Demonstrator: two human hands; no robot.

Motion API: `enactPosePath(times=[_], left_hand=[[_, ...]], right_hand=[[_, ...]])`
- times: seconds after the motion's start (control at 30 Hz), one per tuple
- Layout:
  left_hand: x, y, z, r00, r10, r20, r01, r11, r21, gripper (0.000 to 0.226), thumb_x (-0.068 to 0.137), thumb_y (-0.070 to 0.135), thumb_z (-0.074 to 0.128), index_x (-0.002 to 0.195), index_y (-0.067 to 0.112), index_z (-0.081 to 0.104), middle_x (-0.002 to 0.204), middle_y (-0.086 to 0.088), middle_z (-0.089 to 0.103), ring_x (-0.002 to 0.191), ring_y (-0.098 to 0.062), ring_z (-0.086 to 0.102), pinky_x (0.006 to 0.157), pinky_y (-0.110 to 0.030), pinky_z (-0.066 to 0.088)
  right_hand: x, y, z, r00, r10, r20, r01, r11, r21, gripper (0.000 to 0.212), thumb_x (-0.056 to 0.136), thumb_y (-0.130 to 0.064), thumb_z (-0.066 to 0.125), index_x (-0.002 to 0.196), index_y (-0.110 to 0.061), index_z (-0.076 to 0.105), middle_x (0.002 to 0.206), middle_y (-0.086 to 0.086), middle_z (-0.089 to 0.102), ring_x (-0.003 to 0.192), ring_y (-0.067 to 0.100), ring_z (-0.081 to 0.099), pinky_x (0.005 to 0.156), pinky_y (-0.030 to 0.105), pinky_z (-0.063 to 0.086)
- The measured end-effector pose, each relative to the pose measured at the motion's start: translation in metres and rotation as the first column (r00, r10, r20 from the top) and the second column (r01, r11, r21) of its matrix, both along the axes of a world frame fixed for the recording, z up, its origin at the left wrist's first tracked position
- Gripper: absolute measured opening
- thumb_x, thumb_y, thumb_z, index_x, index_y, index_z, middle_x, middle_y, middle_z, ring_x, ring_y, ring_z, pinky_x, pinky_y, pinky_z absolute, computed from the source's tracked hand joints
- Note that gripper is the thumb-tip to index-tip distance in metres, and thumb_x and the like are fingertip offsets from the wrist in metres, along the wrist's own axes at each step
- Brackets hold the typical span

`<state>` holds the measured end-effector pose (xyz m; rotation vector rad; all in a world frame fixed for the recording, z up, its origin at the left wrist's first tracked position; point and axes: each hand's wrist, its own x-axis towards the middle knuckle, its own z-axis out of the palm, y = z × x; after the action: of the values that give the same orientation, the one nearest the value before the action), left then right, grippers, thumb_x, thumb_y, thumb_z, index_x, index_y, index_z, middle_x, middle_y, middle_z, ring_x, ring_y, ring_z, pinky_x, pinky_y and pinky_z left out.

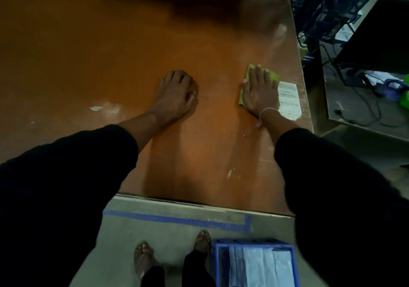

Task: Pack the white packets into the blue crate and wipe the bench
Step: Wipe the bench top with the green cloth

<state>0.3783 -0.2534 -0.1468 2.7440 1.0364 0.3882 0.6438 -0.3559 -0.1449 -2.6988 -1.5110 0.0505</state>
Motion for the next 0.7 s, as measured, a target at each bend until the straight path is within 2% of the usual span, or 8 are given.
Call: enactPosePath(times=[0.07, 0.17, 0.23, 0.33, 0.4, 0.57, 0.63, 0.7], left_hand=[[-0.021, 0.004, 0.000, 0.999, -0.046, -0.001, 0.046, 0.999, 0.029, 0.040, 0.104, 0.037, 0.042, 0.132, 0.011, 0.050, 0.138, -0.013, 0.046, 0.123, -0.035, 0.042, 0.098, -0.050, 0.037], [-0.057, 0.012, -0.001, 0.997, -0.073, 0.003, 0.073, 0.996, 0.058, 0.040, 0.105, 0.038, 0.040, 0.132, 0.010, 0.049, 0.137, -0.014, 0.046, 0.122, -0.036, 0.042, 0.099, -0.051, 0.036], [-0.082, 0.018, -0.004, 0.999, -0.053, -0.013, 0.053, 0.997, 0.060, 0.042, 0.104, 0.040, 0.040, 0.131, 0.010, 0.050, 0.136, -0.015, 0.047, 0.123, -0.037, 0.042, 0.100, -0.052, 0.035], [-0.113, 0.029, -0.006, 0.999, 0.000, -0.037, 0.003, 0.997, 0.073, 0.045, 0.102, 0.044, 0.038, 0.128, 0.010, 0.051, 0.135, -0.016, 0.048, 0.123, -0.039, 0.044, 0.099, -0.052, 0.037], [-0.126, 0.033, -0.008, 0.999, 0.035, -0.017, -0.034, 0.997, 0.071, 0.044, 0.103, 0.043, 0.038, 0.128, 0.010, 0.051, 0.136, -0.017, 0.048, 0.124, -0.038, 0.043, 0.100, -0.053, 0.037], [-0.128, 0.025, -0.005, 0.997, 0.081, 0.012, -0.081, 0.996, 0.041, 0.042, 0.102, 0.041, 0.042, 0.126, 0.008, 0.053, 0.136, -0.017, 0.047, 0.126, -0.038, 0.043, 0.100, -0.053, 0.036], [-0.128, 0.021, -0.003, 0.996, 0.086, 0.017, -0.087, 0.996, 0.036, 0.042, 0.103, 0.040, 0.043, 0.128, 0.007, 0.053, 0.137, -0.018, 0.047, 0.127, -0.038, 0.043, 0.101, -0.053, 0.036], [-0.129, 0.021, -0.002, 0.996, 0.088, 0.019, -0.089, 0.996, 0.028, 0.043, 0.102, 0.040, 0.042, 0.128, 0.007, 0.053, 0.138, -0.019, 0.047, 0.128, -0.038, 0.042, 0.102, -0.053, 0.036]], right_hand=[[-0.033, -0.004, -0.001, 0.997, -0.064, 0.034, 0.064, 0.998, -0.016, 0.066, 0.103, -0.048, 0.009, 0.161, -0.017, 0.010, 0.169, 0.005, 0.006, 0.155, 0.031, 0.008, 0.121, 0.057, 0.012], [-0.079, -0.025, -0.002, 0.966, 0.256, 0.045, -0.257, 0.967, 0.000, 0.064, 0.104, -0.048, 0.011, 0.161, -0.018, 0.014, 0.168, 0.004, 0.009, 0.155, 0.029, 0.011, 0.121, 0.054, 0.016], [-0.079, -0.043, -0.003, 0.945, 0.326, 0.034, -0.326, 0.945, -0.002, 0.062, 0.105, -0.048, 0.013, 0.161, -0.021, 0.013, 0.169, 0.002, 0.008, 0.155, 0.027, 0.009, 0.122, 0.052, 0.016], [-0.084, -0.058, -0.003, 0.999, -0.041, 0.022, 0.040, 0.999, 0.032, 0.065, 0.103, -0.049, 0.010, 0.161, -0.019, 0.014, 0.168, 0.005, 0.010, 0.155, 0.029, 0.011, 0.121, 0.056, 0.016], [-0.117, -0.060, -0.001, 0.993, -0.120, 0.000, 0.120, 0.992, 0.043, 0.067, 0.102, -0.050, 0.009, 0.161, -0.017, 0.013, 0.168, 0.007, 0.009, 0.154, 0.032, 0.010, 0.121, 0.057, 0.014], [-0.200, -0.105, -0.001, 0.936, 0.352, -0.011, -0.352, 0.936, 0.028, 0.063, 0.106, -0.051, 0.010, 0.161, -0.022, 0.006, 0.169, 0.000, 0.001, 0.156, 0.025, 0.001, 0.124, 0.053, 0.010], [-0.196, -0.128, -0.002, 0.960, 0.281, -0.010, -0.280, 0.959, 0.034, 0.062, 0.106, -0.052, 0.012, 0.161, -0.025, 0.005, 0.169, -0.001, 0.001, 0.156, 0.023, 0.000, 0.125, 0.051, 0.009], [-0.188, -0.150, -0.004, 0.999, 0.033, 0.001, -0.033, 0.998, 0.057, 0.063, 0.105, -0.053, 0.011, 0.161, -0.023, 0.009, 0.169, 0.002, 0.006, 0.156, 0.026, 0.005, 0.123, 0.054, 0.013]])
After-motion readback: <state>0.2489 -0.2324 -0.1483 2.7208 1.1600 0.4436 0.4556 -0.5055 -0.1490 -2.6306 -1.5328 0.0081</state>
